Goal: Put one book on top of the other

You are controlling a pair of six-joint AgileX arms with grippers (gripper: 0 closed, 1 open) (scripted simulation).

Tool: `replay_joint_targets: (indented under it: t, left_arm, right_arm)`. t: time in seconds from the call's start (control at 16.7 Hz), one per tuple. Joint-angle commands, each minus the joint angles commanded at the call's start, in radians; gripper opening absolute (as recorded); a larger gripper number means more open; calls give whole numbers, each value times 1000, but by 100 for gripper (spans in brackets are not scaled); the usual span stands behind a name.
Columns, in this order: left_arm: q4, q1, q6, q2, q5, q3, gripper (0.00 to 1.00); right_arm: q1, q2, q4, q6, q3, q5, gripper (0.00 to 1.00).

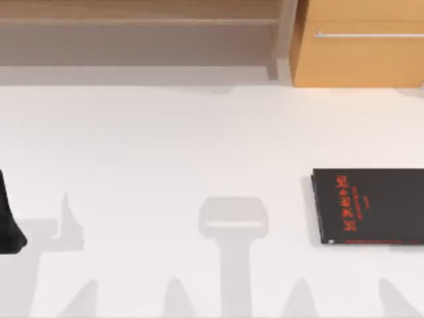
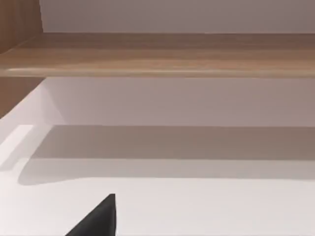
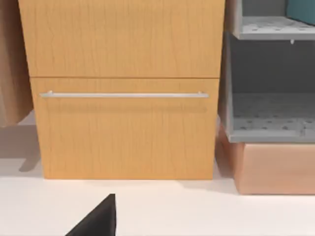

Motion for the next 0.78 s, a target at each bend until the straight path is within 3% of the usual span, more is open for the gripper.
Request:
replay_joint_targets:
  t: [0.36, 0.78]
  left_arm:
    - [0, 0, 0, 0, 0, 0, 100]
    - [0, 0, 0, 0, 0, 0, 100]
  right_arm:
    - [-28, 104, 42, 0, 94, -26, 100]
    - [-152, 676, 224, -1, 505, -141, 100]
